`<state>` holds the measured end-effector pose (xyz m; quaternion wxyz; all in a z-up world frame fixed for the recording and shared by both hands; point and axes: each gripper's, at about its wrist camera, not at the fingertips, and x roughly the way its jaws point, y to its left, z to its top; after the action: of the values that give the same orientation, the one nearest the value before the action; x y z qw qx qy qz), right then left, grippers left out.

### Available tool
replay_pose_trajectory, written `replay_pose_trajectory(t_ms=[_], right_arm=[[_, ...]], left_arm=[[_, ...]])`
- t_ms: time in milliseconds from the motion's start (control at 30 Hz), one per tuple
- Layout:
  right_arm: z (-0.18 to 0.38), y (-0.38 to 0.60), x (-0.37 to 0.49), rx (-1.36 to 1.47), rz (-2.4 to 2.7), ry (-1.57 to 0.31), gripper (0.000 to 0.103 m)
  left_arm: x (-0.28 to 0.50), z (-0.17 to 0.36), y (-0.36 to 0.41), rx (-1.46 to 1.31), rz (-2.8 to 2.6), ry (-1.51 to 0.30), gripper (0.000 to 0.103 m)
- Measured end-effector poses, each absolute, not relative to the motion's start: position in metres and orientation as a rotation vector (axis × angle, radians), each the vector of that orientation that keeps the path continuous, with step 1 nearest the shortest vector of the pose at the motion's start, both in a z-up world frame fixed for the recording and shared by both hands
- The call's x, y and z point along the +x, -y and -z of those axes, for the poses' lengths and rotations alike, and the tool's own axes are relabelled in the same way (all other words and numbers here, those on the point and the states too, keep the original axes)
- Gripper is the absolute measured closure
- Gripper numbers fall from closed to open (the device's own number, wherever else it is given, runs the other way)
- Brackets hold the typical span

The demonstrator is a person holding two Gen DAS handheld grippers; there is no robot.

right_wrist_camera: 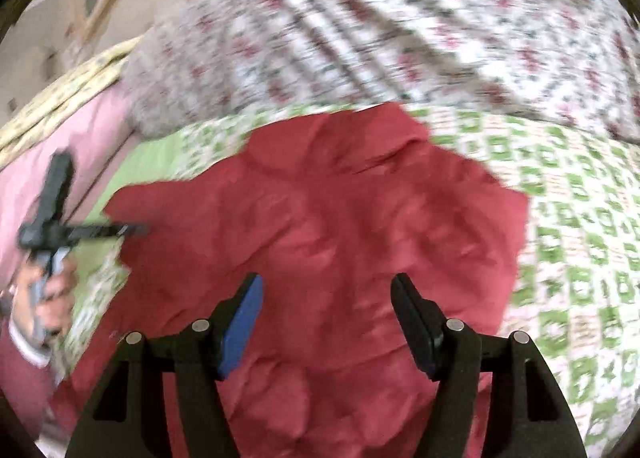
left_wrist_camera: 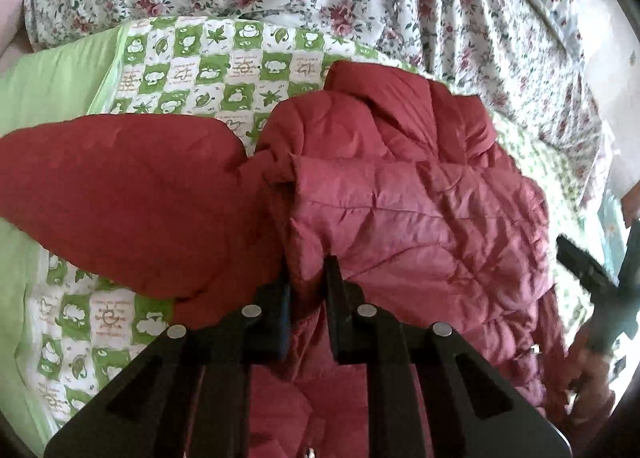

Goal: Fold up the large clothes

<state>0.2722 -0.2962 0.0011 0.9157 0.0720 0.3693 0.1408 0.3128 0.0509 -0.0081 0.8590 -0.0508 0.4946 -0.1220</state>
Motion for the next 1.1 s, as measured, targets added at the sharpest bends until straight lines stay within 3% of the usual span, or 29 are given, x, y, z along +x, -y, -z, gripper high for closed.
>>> replay_pose_trajectory(t_ms=[133, 367, 700, 900, 1100], right_arm=[[0.031, 0.31, 0.302, 0.145, -0.191, -0.863, 0.035], [0.063, 0.317, 0.309, 0.121, -0.132, -0.919, 0.035], [0.054, 0.313, 0.306, 0.113, -0.088, -0.951, 0.034], [0.02, 0.28, 0.286, 0.081, -0.16, -0.852, 0.033], [0.068, 0.274, 0.308, 0.038, -0.131, -0.983, 0.032]], left_arm=[[0.311, 0.013, -0.059, -0.132, 0.208, -1.053, 0.082], [0.278, -0.027, -0.069, -0.197, 0.256, -0.907, 0.082], [0.312, 0.052, -0.002, -0.006, 0.276, -1.077, 0.082], [0.31, 0.055, -0.005, -0.018, 0.276, -1.078, 0.082], [0.31, 0.058, -0.011, -0.056, 0.307, -1.084, 0.082]])
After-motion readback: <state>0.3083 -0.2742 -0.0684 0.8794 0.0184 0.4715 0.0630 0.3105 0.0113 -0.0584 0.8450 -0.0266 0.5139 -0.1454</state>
